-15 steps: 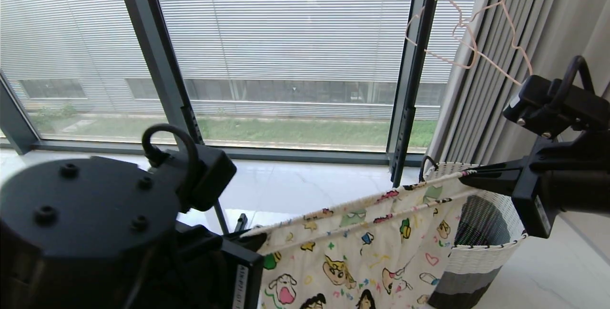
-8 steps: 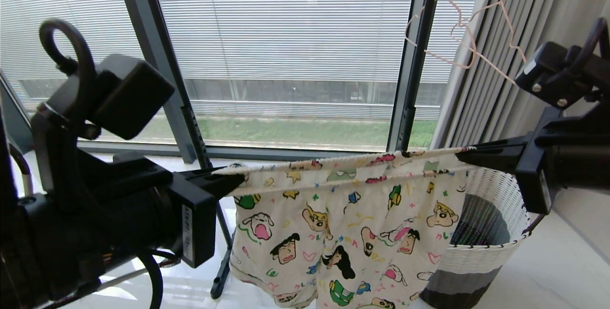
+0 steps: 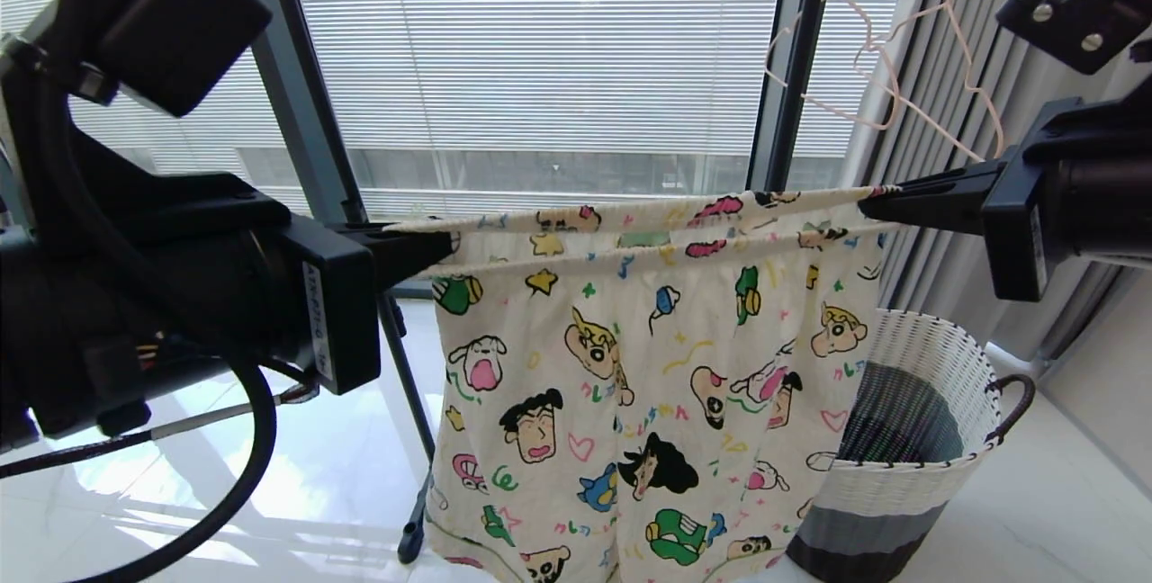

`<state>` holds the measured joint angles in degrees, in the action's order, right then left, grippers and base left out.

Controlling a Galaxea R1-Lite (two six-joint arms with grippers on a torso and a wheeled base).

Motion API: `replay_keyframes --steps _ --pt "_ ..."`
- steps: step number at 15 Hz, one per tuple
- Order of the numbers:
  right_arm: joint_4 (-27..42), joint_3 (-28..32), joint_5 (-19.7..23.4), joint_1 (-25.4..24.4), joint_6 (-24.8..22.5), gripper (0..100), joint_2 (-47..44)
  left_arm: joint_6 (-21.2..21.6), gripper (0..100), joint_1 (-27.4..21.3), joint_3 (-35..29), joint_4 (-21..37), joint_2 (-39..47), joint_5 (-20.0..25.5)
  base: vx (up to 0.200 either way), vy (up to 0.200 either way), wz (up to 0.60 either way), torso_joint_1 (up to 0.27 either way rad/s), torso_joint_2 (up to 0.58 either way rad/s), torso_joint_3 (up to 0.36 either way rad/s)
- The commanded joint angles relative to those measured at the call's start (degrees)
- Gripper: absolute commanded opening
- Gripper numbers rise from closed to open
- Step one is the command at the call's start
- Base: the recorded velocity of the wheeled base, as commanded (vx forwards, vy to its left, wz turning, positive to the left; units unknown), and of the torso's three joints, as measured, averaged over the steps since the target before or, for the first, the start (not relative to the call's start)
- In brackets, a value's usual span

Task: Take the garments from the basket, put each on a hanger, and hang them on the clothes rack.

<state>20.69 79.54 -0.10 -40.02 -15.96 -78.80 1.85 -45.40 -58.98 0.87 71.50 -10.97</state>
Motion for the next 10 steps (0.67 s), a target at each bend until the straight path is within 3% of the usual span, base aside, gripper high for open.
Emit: replay_keyframes --steps 1,4,5,7,10 --pt "1.4 -0.2 0.0 -0.3 -0.2 0 1.3 0.1 0 -0.6 1.5 -0.4 0.3 0.0 0.000 0.000 0.00 0.000 0.00 0.000" --pt "9.8 -3.3 1.4 -4.5 -3.4 0 7.7 2.1 0 -0.6 0.9 -2.9 2.5 1.5 0.000 0.000 0.00 0.000 0.00 0.000" --pt "14.4 -4.7 1.9 -8.6 -4.3 0 10.3 5.2 0 -0.6 1.0 -4.7 3.9 4.9 0.000 0.000 0.00 0.000 0.00 0.000" --pt "15.2 -7.8 0.3 -14.1 -4.5 0 11.8 10.1 0 -0.5 1.1 -5.3 4.9 9.6 0.000 0.000 0.00 0.000 0.00 0.000" --pt "15.0 -8.7 -3.6 -17.1 -4.4 0 11.3 11.1 0 -0.5 0.9 -5.3 5.7 11.4 0.000 0.000 0.00 0.000 0.00 0.000"
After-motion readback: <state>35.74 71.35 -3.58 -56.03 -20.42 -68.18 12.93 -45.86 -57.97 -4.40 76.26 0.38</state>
